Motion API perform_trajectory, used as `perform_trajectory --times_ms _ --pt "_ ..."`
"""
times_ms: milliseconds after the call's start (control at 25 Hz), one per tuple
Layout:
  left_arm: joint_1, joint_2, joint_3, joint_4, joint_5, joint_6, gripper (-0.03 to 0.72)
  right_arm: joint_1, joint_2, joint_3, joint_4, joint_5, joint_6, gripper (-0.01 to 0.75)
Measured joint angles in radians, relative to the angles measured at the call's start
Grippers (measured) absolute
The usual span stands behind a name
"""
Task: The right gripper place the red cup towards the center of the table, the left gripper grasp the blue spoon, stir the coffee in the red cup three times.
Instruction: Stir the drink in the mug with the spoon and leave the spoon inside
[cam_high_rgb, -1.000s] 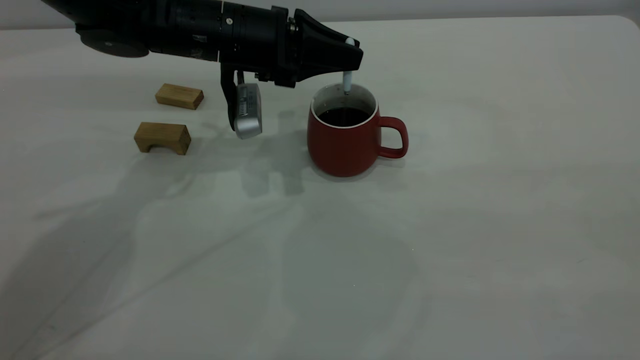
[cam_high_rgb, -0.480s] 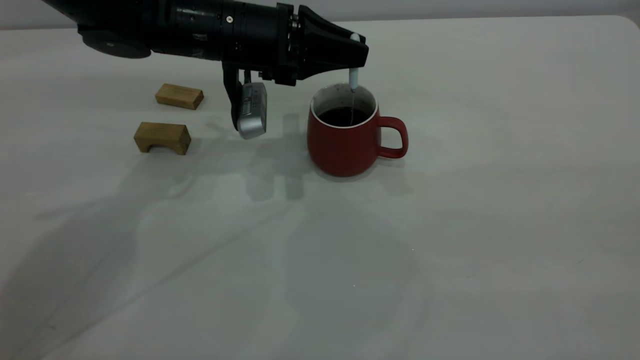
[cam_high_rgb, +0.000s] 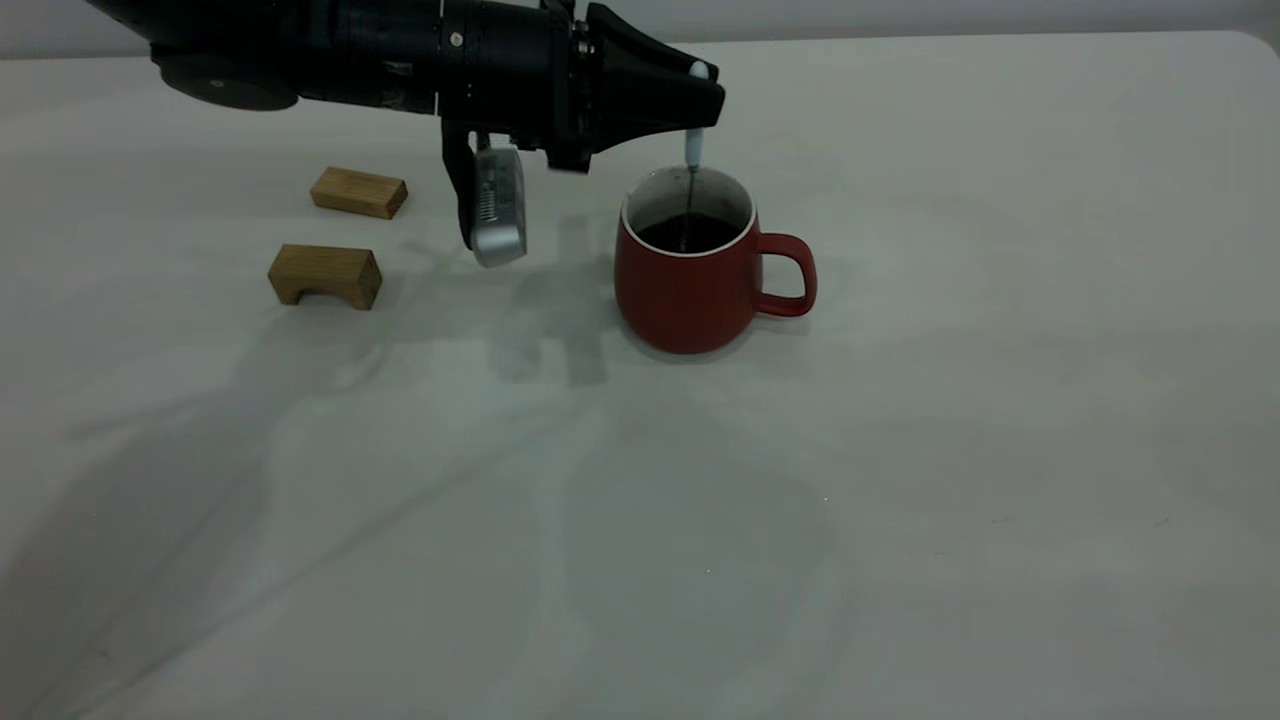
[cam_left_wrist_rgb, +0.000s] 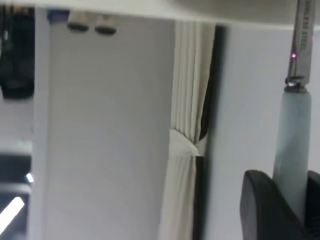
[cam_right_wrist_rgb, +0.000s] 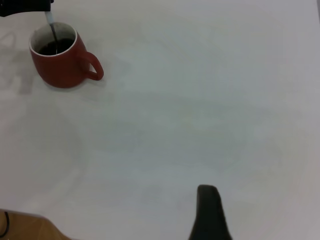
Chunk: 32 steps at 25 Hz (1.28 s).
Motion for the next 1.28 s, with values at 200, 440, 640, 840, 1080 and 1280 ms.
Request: perform_trajectory --times_ms 200,440,640,840,1080,1280 --pt "0.004 0.000 0.000 0.017 0.019 -0.126 0.177 0.000 0.000 0.000 0.000 0.000 0.000 0.591" --pt "0.029 0.000 -0.012 0.006 -0.044 0.067 0.177 0.000 0.000 0.000 0.000 0.000 0.000 0.591" --pt "0.025 0.000 -0.020 0.000 -0.020 0.033 0.177 0.000 0.000 0.000 0.000 0.000 0.000 0.591" --pt "0.021 0.000 -0.020 0.044 0.057 -0.121 0.177 0.000 0.000 0.000 0.000 0.000 0.000 0.591" --pt "0.035 0.000 -0.021 0.014 -0.001 -0.060 0.177 0.000 0.000 0.000 0.000 0.000 0.000 0.591" --pt "0.029 0.000 -0.022 0.009 -0.032 0.063 0.177 0.000 0.000 0.000 0.000 0.000 0.000 0.591"
